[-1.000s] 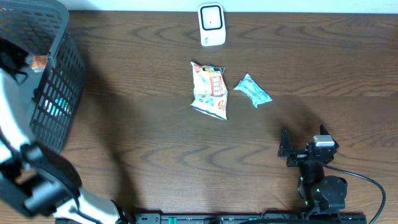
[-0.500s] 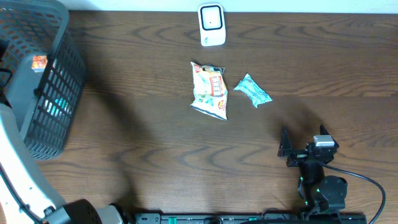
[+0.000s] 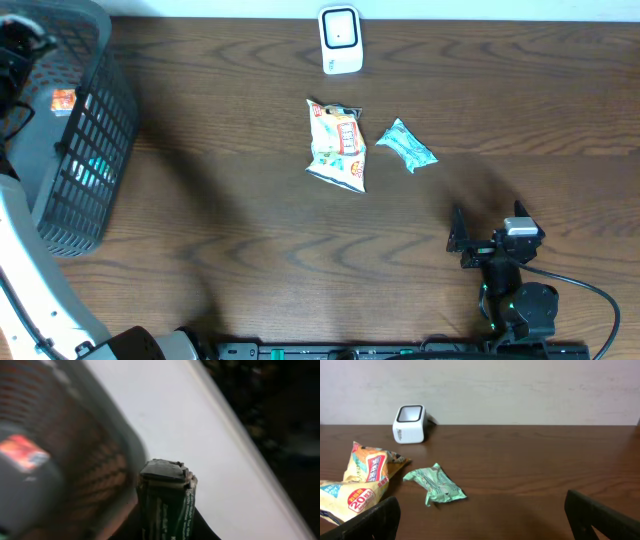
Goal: Scan the item barcode
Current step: 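Grasp the small dark green box in the basket with the left gripper, then lift the green box out and carry it toward the scanner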
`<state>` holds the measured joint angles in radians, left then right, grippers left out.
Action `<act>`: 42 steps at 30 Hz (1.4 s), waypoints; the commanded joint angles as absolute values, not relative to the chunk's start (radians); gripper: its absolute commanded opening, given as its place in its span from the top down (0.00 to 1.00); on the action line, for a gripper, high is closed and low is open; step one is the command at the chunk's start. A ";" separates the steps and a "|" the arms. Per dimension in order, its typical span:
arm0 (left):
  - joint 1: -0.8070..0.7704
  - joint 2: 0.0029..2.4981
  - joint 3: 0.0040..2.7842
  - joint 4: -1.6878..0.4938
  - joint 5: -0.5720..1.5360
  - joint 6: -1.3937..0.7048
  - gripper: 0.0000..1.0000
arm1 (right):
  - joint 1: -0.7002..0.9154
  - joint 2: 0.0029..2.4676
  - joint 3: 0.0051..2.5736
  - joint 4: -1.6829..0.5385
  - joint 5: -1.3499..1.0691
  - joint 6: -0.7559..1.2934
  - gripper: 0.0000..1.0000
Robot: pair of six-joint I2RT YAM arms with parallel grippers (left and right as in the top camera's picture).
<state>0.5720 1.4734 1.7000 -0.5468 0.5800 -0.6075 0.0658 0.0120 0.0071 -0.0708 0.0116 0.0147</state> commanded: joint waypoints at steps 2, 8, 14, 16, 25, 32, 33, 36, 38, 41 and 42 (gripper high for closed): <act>0.527 1.470 1.706 -0.518 0.778 -0.660 0.89 | 0.059 0.006 0.006 -0.075 0.008 0.018 0.01; 0.373 1.489 1.705 -0.546 0.774 -0.588 0.89 | 0.059 0.006 0.006 -0.075 0.008 0.018 0.01; 0.174 1.548 1.705 -0.611 0.636 -0.489 0.89 | 0.059 0.006 0.006 -0.075 0.009 0.018 0.01; 0.112 1.573 1.705 -0.650 0.562 -0.480 0.89 | 0.059 0.006 0.006 -0.075 0.008 0.018 0.01; -0.099 1.714 1.705 -0.781 0.330 -0.310 0.89 | 0.059 0.006 0.006 -0.075 0.009 0.018 0.01; -0.190 1.852 1.705 -0.785 0.319 -0.187 0.89 | 0.059 0.006 0.006 -0.075 0.008 0.018 0.01; -0.197 1.871 1.705 -0.785 0.319 -0.170 0.89 | 0.059 0.006 0.006 -0.075 0.009 0.018 0.01; -0.208 1.927 1.705 -0.784 0.319 -0.149 0.89 | 0.059 0.006 0.006 -0.075 0.009 0.018 0.01; -0.208 1.964 1.705 -0.781 0.319 -0.149 0.89 | 0.059 0.006 0.006 -0.075 0.009 0.018 0.01; -0.208 2.016 1.705 -0.776 0.319 -0.149 0.88 | 0.059 0.006 0.006 -0.075 0.008 0.018 0.01; -0.208 2.033 1.705 -0.773 0.319 -0.149 0.88 | 0.059 0.006 0.006 -0.075 0.008 0.018 0.01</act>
